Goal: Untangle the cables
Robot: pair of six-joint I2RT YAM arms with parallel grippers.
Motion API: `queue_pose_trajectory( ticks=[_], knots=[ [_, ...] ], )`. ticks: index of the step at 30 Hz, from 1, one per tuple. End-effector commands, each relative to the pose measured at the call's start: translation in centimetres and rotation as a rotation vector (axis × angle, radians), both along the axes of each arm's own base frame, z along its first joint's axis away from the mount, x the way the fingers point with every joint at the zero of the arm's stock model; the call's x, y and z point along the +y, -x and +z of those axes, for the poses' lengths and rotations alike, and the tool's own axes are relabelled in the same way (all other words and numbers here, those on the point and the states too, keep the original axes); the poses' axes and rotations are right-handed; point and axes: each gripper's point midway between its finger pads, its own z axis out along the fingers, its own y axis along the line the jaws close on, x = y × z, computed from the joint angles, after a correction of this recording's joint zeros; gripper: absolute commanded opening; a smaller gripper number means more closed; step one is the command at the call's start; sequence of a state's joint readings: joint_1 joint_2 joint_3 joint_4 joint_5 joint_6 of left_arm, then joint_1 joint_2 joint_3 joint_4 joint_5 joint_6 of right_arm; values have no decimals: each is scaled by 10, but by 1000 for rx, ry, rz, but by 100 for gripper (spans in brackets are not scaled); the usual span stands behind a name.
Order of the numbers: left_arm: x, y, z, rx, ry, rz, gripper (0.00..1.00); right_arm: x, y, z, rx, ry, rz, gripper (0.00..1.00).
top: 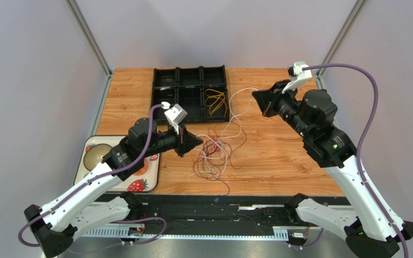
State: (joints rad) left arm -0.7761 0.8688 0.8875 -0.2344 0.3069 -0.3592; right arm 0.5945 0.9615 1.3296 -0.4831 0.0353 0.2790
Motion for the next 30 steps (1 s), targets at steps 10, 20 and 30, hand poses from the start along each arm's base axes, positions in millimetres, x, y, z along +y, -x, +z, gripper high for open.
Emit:
queue_pose_trajectory(
  ticks=[10, 20, 30],
  knots=[
    [49, -5, -26, 97, -104, 249, 0, -15, -4, 106, -180, -71, -46, 0],
    [93, 5, -47, 212, -214, 421, 0, -34, 50, 246, -579, -360, 18, 0],
    [135, 25, -55, 206, -277, 512, 0, -29, 57, 314, -741, -485, 65, 0]
  ],
)
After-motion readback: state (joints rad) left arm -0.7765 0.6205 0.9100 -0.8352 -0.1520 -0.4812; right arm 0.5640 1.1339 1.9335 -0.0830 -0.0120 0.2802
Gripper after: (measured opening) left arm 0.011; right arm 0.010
